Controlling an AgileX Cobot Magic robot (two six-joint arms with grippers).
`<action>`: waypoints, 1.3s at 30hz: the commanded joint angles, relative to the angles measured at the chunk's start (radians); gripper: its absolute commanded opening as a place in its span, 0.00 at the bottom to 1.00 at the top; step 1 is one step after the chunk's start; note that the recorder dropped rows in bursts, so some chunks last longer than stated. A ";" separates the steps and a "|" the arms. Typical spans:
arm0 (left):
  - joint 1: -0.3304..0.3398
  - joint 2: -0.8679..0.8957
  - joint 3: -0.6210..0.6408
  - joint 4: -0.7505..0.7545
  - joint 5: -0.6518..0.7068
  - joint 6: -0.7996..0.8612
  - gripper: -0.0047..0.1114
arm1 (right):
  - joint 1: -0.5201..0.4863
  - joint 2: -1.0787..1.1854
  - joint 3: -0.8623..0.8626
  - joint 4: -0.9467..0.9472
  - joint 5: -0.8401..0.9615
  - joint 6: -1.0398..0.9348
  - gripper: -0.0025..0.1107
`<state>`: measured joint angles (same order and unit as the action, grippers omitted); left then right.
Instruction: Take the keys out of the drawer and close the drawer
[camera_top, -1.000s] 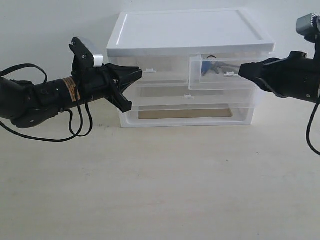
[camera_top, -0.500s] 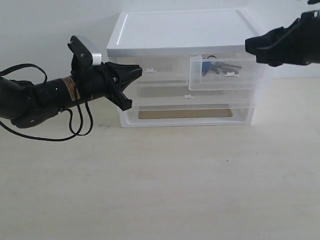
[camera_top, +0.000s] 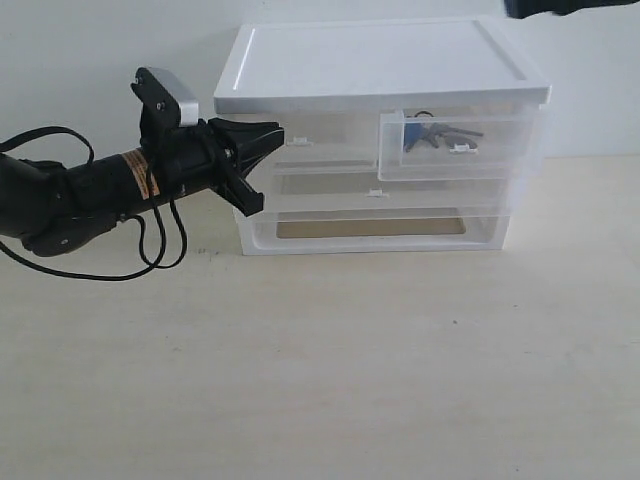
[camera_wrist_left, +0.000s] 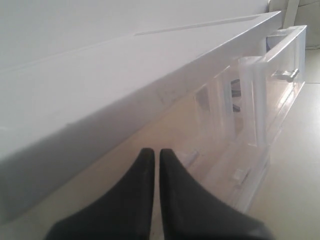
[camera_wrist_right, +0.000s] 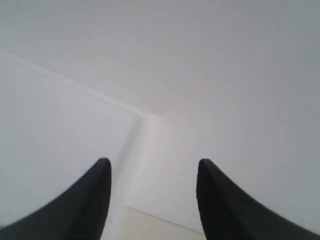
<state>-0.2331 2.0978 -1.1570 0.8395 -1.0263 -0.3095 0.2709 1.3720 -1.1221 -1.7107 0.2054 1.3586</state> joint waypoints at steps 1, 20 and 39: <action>0.002 0.004 -0.013 -0.038 -0.005 -0.016 0.08 | 0.013 0.007 -0.062 0.375 0.404 -0.408 0.44; 0.002 0.004 -0.013 -0.028 0.006 -0.015 0.08 | -0.030 0.283 -0.473 1.881 0.775 -2.488 0.44; 0.002 0.004 -0.013 -0.028 0.008 -0.015 0.08 | -0.030 0.478 -0.473 1.832 0.605 -2.564 0.44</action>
<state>-0.2331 2.0978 -1.1606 0.8395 -1.0280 -0.3173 0.2445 1.8472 -1.5911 0.1317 0.8341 -1.2011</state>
